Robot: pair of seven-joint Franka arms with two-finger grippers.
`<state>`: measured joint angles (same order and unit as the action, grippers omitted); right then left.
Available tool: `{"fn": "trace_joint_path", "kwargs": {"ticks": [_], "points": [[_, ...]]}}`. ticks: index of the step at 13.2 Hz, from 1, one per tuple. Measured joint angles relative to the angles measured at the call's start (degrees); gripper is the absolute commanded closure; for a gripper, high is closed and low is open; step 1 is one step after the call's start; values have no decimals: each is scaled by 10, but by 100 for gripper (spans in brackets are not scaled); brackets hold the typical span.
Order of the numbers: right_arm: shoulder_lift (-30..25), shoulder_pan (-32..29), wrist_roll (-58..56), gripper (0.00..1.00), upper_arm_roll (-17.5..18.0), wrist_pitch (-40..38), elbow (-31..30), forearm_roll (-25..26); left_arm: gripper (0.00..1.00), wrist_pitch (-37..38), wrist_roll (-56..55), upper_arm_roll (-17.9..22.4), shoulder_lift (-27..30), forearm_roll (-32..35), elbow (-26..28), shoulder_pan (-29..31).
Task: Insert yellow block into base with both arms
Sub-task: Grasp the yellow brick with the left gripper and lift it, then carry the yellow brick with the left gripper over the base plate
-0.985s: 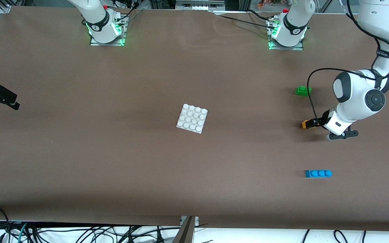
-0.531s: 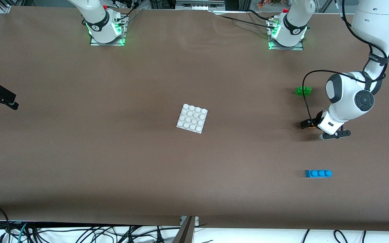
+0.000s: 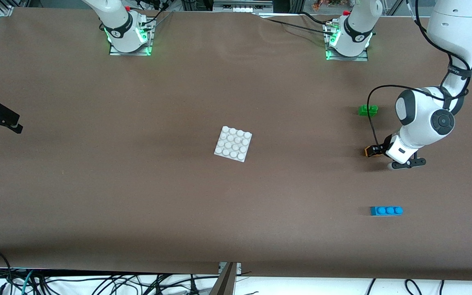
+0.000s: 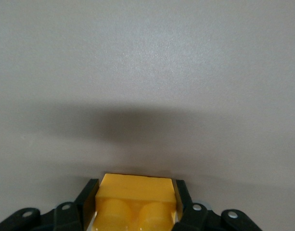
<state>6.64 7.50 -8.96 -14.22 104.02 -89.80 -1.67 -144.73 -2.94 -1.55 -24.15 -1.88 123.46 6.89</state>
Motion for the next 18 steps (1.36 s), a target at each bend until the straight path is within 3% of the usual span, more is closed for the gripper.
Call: {"fn": "trace_joint_path", "kwargs": {"ticks": [5, 8, 11, 18], "points": [[0, 0, 0, 0, 0, 0, 0, 0, 100, 61, -13, -47, 41, 0, -33, -1], [0, 0, 0, 0, 0, 0, 0, 0, 100, 131, -79, -112, 52, 0, -91, -2], [0, 0, 0, 0, 0, 0, 0, 0, 100, 153, -163, -183, 50, 0, -141, -12], [0, 0, 0, 0, 0, -1, 0, 0, 100, 158, -358, -201, -29, -1, -259, -174]]}}
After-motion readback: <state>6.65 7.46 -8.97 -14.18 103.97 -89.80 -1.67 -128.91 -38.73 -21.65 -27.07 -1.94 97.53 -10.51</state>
